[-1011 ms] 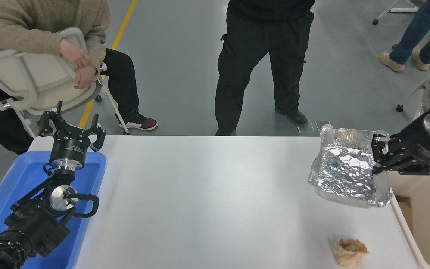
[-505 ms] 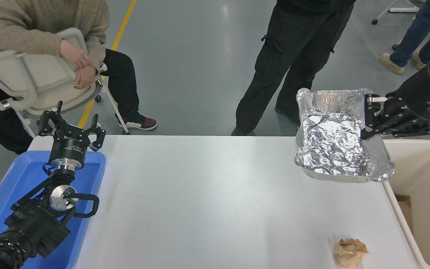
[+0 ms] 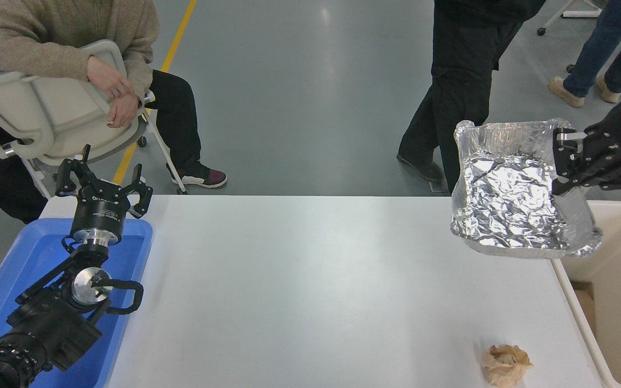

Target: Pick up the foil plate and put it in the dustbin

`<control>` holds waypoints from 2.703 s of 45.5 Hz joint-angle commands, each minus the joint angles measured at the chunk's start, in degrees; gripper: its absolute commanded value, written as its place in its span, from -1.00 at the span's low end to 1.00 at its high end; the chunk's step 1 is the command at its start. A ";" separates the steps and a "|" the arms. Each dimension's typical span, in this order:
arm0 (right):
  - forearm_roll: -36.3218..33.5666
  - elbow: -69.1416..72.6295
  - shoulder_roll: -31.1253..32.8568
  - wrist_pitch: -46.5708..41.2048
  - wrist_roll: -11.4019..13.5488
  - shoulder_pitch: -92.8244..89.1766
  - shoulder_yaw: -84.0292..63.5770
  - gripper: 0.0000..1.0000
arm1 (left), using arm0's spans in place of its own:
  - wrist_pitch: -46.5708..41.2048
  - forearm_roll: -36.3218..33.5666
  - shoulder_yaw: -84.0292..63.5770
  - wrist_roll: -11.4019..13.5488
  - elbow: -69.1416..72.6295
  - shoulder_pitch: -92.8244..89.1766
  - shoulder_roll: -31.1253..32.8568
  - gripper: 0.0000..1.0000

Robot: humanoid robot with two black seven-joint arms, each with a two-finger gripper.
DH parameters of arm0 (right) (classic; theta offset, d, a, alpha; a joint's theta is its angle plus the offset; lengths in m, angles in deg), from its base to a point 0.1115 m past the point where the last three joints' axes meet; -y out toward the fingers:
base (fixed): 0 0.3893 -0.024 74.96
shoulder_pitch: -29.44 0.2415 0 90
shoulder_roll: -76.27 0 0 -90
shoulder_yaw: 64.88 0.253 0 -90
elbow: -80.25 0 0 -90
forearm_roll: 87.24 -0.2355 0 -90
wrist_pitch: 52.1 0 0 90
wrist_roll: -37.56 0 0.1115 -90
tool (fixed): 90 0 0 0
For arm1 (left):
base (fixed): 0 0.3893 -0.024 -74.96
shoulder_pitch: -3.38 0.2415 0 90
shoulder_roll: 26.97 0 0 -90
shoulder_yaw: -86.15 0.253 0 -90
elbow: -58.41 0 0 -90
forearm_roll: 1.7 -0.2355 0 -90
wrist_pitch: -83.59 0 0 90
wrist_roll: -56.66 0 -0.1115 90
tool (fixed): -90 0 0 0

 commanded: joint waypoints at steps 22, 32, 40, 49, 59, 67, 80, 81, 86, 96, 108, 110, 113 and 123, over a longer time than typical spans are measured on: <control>0.00 -18.10 10.73 26.15 -7.33 -30.45 -2.90 -1.00 | 0.00 -0.01 0.00 0.00 -0.02 0.01 0.01 0.98; -0.35 -28.30 11.34 29.41 -9.88 -48.64 8.79 -1.00 | 0.00 -0.01 0.00 0.00 -0.02 0.01 0.01 0.98; -0.26 -37.79 11.00 29.85 -9.88 -63.05 19.86 -1.00 | 0.00 -0.01 -0.09 0.00 -0.02 0.01 0.01 0.98; -0.17 -47.64 6.43 31.51 -9.88 -76.24 29.45 -1.00 | 0.00 -0.01 -0.09 0.00 -0.02 0.01 0.01 0.98; -0.17 -57.65 0.63 36.88 -9.88 -86.44 33.76 -1.00 | 0.00 -0.01 -0.09 0.00 -0.02 0.01 0.01 0.98; -0.35 -65.39 -3.24 39.87 -9.88 -93.65 37.62 -1.00 | 0.00 -0.01 -0.09 0.00 -0.02 0.01 0.01 0.98; -0.26 -69.09 -4.48 43.56 -9.53 -96.29 39.30 -1.00 | 0.00 -0.01 -0.09 0.00 -0.02 0.01 0.01 0.98; -0.17 -69.44 -4.56 43.65 -9.53 -96.56 39.21 -1.00 | 0.00 -0.01 -0.09 0.00 -0.02 0.01 0.01 0.98; -0.35 -72.86 -5.88 44.17 -9.53 -98.31 39.30 -1.00 | 0.00 -0.01 -0.09 0.00 -0.02 0.01 0.01 0.98; -0.70 -74.89 -6.85 44.62 -9.53 -99.99 39.30 -1.00 | 0.00 -0.01 -0.09 0.00 -0.02 0.01 0.01 0.98; -0.79 -74.80 -6.67 46.19 -9.53 -99.90 39.21 -1.00 | 0.00 -0.01 -0.09 0.00 -0.02 0.01 0.01 0.98; -0.79 -74.80 -6.59 47.68 -9.53 -99.90 39.21 -0.55 | 0.00 -0.01 -0.09 0.00 -0.02 0.01 0.01 0.98; -0.88 -74.45 -6.41 50.23 -9.62 -99.81 39.21 0.00 | 0.00 -0.01 -0.09 0.00 -0.02 0.01 0.01 0.98; -0.79 -73.57 -6.23 52.17 -9.62 -99.37 39.30 0.39 | 0.00 -0.01 -0.09 0.00 -0.02 0.01 0.01 0.98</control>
